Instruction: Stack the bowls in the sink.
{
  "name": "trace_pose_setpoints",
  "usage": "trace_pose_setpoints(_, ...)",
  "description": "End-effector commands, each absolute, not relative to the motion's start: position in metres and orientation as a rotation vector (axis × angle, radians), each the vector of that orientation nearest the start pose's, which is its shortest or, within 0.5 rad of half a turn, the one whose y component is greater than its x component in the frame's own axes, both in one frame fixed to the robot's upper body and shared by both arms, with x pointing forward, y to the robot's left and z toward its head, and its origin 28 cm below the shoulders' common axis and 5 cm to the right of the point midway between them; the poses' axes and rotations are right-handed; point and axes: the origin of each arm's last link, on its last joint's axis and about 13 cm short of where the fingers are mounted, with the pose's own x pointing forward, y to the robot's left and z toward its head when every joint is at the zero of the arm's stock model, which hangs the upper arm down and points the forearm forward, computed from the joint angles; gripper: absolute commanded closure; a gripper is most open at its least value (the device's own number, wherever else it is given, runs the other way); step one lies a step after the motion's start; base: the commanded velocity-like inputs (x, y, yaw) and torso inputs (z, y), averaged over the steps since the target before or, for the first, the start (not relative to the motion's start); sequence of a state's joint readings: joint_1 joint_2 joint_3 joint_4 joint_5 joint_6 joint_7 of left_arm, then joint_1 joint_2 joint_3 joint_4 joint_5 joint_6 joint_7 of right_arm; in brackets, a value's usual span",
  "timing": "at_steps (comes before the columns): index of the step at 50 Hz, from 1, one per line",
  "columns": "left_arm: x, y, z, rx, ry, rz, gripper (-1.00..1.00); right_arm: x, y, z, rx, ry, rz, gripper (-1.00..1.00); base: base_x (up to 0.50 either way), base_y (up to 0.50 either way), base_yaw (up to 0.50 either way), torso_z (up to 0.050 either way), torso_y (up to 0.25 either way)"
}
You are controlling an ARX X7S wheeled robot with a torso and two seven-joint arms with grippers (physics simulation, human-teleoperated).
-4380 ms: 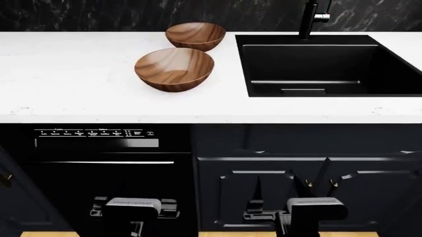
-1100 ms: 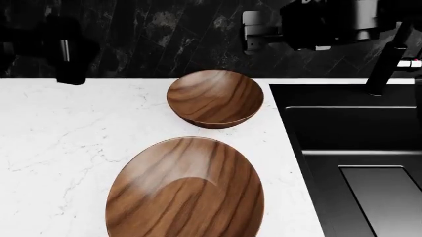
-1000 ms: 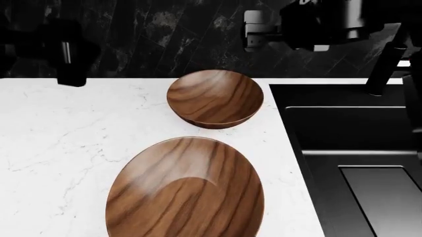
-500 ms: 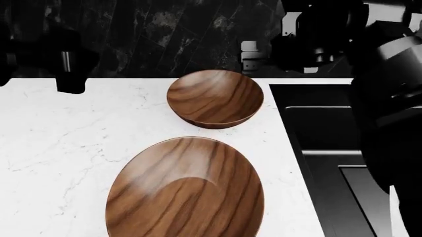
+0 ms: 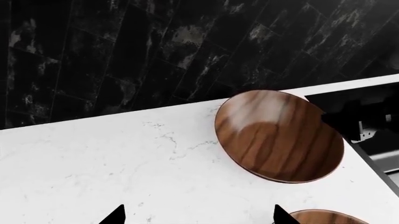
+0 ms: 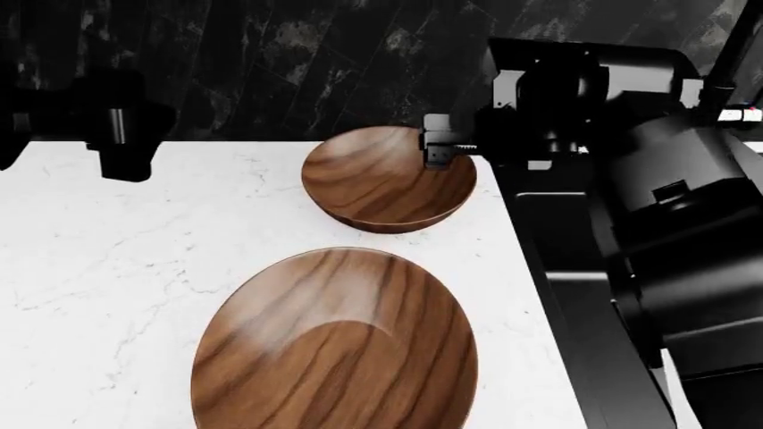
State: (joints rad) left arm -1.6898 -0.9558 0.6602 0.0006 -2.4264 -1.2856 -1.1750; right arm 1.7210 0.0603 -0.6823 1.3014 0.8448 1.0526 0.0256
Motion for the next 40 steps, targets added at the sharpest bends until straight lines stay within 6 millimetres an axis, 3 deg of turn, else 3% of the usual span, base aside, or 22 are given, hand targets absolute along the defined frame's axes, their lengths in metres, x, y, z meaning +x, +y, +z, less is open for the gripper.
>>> trace_pose_setpoints(1, 0.198, 0.292, 0.389, 0.039, 0.392, -0.213, -1.0, 0.402, -0.093, 0.283, 0.065, 0.732, 0.164, -1.0, 0.0, 0.0, 0.0, 0.0, 0.0)
trace_pose_setpoints(40, 0.201, 0.296, 0.382, 0.028, 0.403, -0.21, -1.0, 0.405, -0.098, 0.218, 0.231, 0.775, 0.158, -1.0, 0.0, 0.0, 0.0, 0.0, 0.0)
